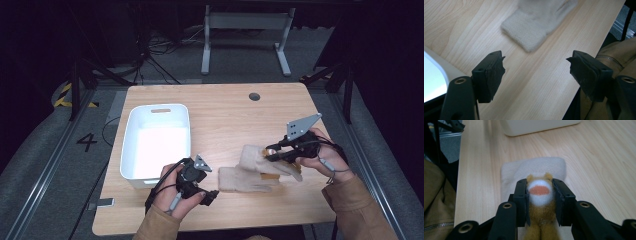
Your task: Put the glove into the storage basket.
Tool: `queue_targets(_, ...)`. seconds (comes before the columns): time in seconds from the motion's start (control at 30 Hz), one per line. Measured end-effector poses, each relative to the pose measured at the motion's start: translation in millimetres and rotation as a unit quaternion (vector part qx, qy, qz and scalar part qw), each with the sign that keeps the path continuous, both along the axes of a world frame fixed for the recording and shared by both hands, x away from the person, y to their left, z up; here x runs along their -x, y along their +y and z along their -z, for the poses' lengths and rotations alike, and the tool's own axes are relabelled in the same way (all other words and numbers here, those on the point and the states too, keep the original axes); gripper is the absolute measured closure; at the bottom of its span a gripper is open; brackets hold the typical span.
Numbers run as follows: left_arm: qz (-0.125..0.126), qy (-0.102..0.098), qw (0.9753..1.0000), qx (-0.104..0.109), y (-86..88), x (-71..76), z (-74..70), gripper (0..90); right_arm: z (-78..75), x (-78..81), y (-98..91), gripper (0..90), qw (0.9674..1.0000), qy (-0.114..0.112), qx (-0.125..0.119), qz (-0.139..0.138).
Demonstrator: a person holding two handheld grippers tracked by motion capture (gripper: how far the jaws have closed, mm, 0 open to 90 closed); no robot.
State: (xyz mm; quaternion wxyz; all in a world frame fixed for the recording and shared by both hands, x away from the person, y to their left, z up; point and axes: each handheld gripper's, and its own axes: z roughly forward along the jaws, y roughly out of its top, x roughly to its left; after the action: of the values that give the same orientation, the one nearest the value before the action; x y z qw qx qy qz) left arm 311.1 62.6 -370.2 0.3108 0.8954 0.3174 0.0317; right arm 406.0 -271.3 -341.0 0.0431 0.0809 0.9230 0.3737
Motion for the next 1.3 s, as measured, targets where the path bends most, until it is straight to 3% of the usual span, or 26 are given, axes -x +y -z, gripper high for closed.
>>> queue_targets(0.23, -0.001, -0.001, 1.0, -0.002, 0.6, 1.0, 0.9, 27.6, 11.3, -0.4, 19.1, 67.4, 0.9986, 0.006, 0.002, -0.052)
queue_targets(0.37, -0.004, -0.001, 1.0, -0.002, 1.2, 0.2, 1.2, 27.3, 22.7, 0.5, 31.2, 67.4, 0.9962, 0.007, 0.002, -0.086)
queue_targets(0.63, -0.002, 0.0, 1.0, -0.002, 0.4, 0.6, 1.3, 27.2, 34.4, 1.1, 45.3, 67.3, 0.9937, 0.008, 0.001, -0.112)
queue_targets(0.67, -0.004, -0.001, 1.0, -0.001, 0.9, 0.6, 1.3, 27.2, 39.1, 1.5, 49.6, 67.3, 0.993, 0.004, 0.01, -0.118)
queue_targets(0.87, -0.007, 0.0, 1.0, 0.0, 2.2, 0.2, 0.5, 27.2, 52.4, -2.0, 57.0, 67.1, 0.9932, 0.013, 0.03, -0.112)
queue_targets(1.13, -0.006, 0.0, 1.0, 0.001, 1.5, -0.2, 1.5, 27.2, 59.3, -3.4, 59.0, 65.7, 0.994, 0.02, 0.051, -0.094)
queue_targets(1.27, -0.005, 0.001, 1.0, 0.001, 1.2, -0.2, 1.6, 27.1, 67.0, -4.8, 62.0, 63.3, 0.9941, 0.022, 0.068, -0.082)
queue_targets(1.3, -0.004, 0.001, 1.0, 0.001, 1.1, -0.3, 1.8, 27.2, 69.6, -4.7, 62.6, 58.8, 0.9938, 0.021, 0.075, -0.08)
